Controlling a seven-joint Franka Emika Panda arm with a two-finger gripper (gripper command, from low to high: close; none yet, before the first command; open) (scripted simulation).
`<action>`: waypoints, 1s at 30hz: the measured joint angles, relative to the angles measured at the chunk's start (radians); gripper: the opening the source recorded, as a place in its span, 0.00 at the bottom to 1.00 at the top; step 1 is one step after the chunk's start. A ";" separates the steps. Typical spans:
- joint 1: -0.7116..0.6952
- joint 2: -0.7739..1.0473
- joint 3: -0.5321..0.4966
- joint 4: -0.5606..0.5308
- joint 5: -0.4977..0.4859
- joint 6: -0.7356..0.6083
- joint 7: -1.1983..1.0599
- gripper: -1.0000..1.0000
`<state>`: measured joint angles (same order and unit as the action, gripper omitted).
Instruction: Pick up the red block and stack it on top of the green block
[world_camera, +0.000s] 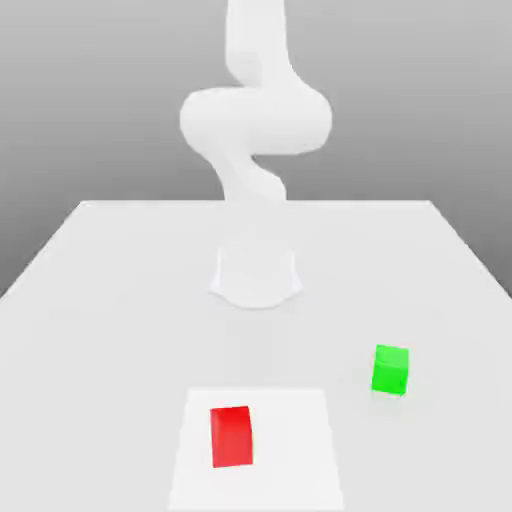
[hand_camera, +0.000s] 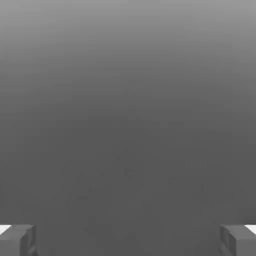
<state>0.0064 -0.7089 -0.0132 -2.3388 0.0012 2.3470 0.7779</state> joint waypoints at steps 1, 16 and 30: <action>0.003 0.040 -0.006 -0.017 0.001 0.020 -0.010 0.50; 0.020 0.587 -0.066 -0.249 0.020 0.302 -0.151 0.50; -0.017 0.985 -0.037 -0.306 0.060 0.573 -0.227 0.00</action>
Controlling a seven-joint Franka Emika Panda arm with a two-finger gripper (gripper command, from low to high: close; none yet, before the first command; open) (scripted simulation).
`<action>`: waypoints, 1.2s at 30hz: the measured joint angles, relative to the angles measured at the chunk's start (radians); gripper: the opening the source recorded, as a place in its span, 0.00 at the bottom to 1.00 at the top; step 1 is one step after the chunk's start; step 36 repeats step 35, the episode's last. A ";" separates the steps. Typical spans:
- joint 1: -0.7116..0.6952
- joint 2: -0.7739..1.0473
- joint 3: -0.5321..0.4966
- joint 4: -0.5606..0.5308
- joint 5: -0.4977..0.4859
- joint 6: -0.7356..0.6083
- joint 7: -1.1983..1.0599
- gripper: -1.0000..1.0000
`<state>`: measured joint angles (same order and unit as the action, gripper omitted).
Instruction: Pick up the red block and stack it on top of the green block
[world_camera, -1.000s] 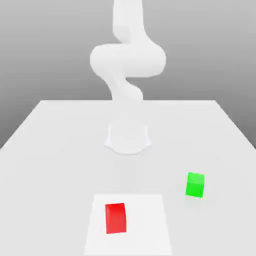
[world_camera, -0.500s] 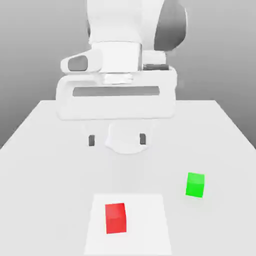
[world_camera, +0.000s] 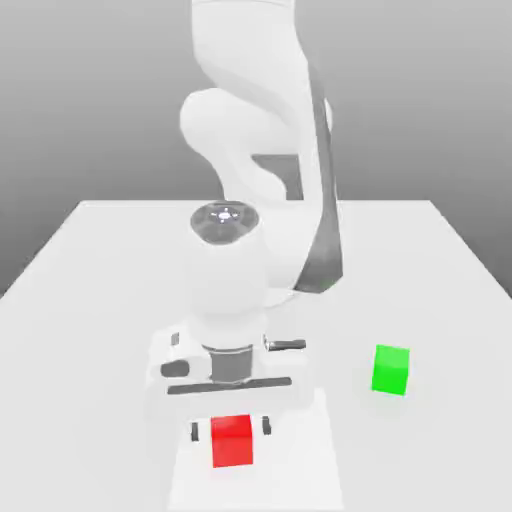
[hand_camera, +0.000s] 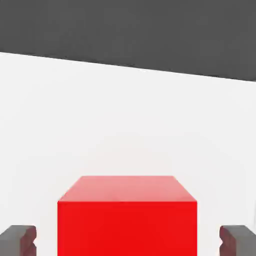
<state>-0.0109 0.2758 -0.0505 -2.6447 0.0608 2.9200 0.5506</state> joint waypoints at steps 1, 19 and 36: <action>0.000 0.000 0.000 0.000 -0.001 0.000 0.001 0.00; 0.314 -0.390 0.125 -0.167 0.051 -0.217 0.027 0.00; 0.412 -0.264 0.277 -0.261 -0.087 -0.002 0.166 1.00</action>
